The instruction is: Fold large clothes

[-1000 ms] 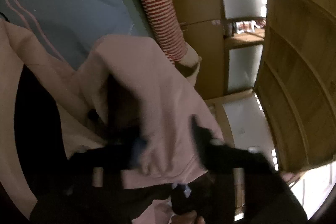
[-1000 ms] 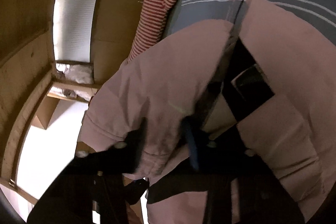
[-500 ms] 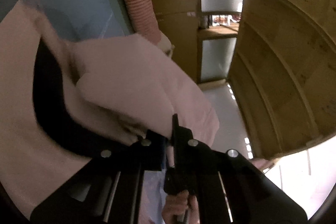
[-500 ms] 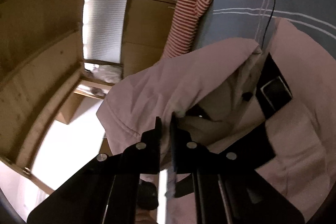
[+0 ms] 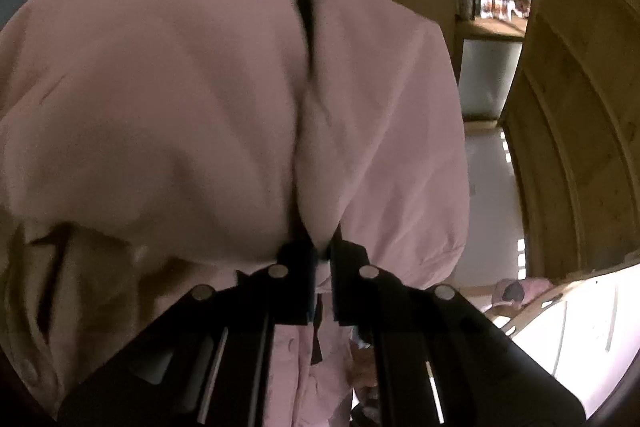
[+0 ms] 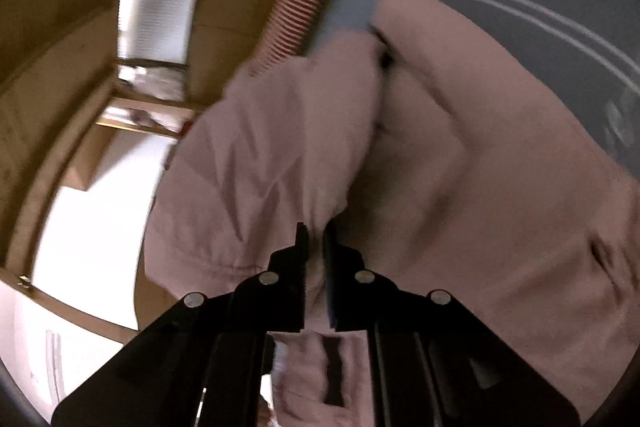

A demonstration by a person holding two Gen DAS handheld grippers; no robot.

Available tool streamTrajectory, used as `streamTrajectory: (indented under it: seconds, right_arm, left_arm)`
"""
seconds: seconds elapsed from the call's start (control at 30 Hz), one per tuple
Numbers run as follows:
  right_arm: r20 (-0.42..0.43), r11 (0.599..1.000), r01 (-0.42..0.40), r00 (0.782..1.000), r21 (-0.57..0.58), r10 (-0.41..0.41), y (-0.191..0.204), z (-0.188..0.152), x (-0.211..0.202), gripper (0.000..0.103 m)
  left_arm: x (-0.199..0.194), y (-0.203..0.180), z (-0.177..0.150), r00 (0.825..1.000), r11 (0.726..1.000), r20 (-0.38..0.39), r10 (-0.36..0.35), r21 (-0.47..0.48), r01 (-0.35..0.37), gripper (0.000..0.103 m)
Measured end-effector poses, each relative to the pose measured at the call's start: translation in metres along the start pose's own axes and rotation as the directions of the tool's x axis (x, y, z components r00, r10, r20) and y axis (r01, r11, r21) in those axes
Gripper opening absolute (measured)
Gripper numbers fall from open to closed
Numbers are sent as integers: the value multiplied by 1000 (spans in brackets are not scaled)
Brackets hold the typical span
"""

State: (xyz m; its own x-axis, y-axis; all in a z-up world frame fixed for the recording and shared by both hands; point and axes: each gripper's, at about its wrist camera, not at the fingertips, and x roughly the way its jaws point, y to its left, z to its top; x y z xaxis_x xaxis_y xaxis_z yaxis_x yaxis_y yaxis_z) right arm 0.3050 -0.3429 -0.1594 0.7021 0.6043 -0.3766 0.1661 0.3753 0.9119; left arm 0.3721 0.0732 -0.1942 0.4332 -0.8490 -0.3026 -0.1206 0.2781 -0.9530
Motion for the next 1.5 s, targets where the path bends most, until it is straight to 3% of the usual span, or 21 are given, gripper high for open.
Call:
streamTrajectory:
  seconds: [0.1, 0.13, 0.17, 0.23, 0.33, 0.37, 0.43, 0.53, 0.57, 0.63, 0.7, 0.73, 0.8, 0.87, 0.9, 1.0, 1.07, 1.13, 1.17, 1.3, 1.5]
  right_arm:
    - [-6, 997, 76, 997, 8, -76, -15, -10, 6, 0]
    - [-17, 994, 103, 995, 22, -103, -21, -14, 10, 0]
    - [-27, 992, 121, 992, 33, -121, -26, -18, 13, 0]
    - [-31, 990, 141, 990, 20, -140, -27, -21, 17, 0]
    - [-4, 991, 128, 992, -27, -128, -11, -17, 11, 4]
    - [20, 992, 116, 993, -48, -115, -2, -15, 5, 9]
    - [124, 977, 141, 985, -161, -122, 28, -13, -15, 62]
    - [287, 899, 200, 954, -389, -88, 83, -13, -39, 81]
    - [308, 859, 222, 948, -462, -80, 101, -12, -40, 82]
    - [350, 763, 273, 935, -586, -65, 136, -10, -36, 85]
    - [349, 713, 294, 934, -637, -73, 155, -3, -21, 85]
    - [347, 692, 312, 933, -651, -95, 166, 4, -7, 85]
    - [369, 673, 349, 922, -652, -121, 174, 19, 16, 85]
    - [370, 611, 402, 910, -682, -186, 180, 28, 50, 85]
    - [365, 578, 428, 902, -694, -229, 177, 30, 66, 85]
    - [310, 505, 427, 902, -750, -302, 152, 20, 94, 85]
    - [296, 387, 439, 878, -811, -376, 134, 2, 113, 85]
    - [235, 352, 400, 874, -846, -426, 99, -14, 128, 85]
    - [210, 349, 396, 860, -850, -464, 79, -17, 136, 85]
    - [238, 312, 397, 865, -863, -441, 43, -31, 141, 90]
    - [231, 315, 390, 868, -865, -439, 37, -29, 147, 91]
  left_arm:
    - [3, 3, -3, 999, 999, 1, 40, 0, -40, 23]
    - [4, 1, -4, 999, 999, 1, 46, 13, -46, 40]
    - [3, -4, -5, 999, 999, 3, 44, 29, -44, 67]
    - [-1, -12, -10, 1000, 999, -4, 23, 34, -22, 91]
    - [-12, -34, -22, 998, 996, -29, 63, 73, -60, 101]
    - [-13, -46, -27, 996, 993, -68, 58, 105, -50, 101]
    - [-16, -72, -36, 992, 984, -113, 58, 175, -37, 101]
    - [-17, -147, -48, 993, 921, -119, 10, 388, 37, 101]
    - [-19, -182, -49, 998, 877, -67, -19, 479, 49, 101]
    - [-15, -224, -43, 997, 820, 46, -55, 572, 19, 101]
    - [3, -262, -30, 966, 711, 259, -17, 683, -170, 101]
    - [16, -272, -24, 929, 652, 368, 38, 696, -303, 101]
    - [67, -270, -7, 825, 458, 520, 222, 691, -559, 101]
    - [110, -238, 5, 768, 344, 496, 405, 695, -631, 91]
    - [128, -216, 8, 751, 315, 451, 483, 711, -629, 87]
    - [135, -151, 7, 708, 339, 402, 581, 671, -659, 83]
    - [135, -116, -4, 686, 319, 411, 601, 664, -677, 83]
    - [137, -100, -27, 660, 197, 497, 564, 695, -691, 83]
    - [136, -92, -39, 656, 163, 533, 535, 696, -699, 83]
    - [128, -80, -38, 701, 244, 508, 500, 695, -677, 83]
    - [131, -65, -40, 696, 236, 524, 492, 689, -686, 84]
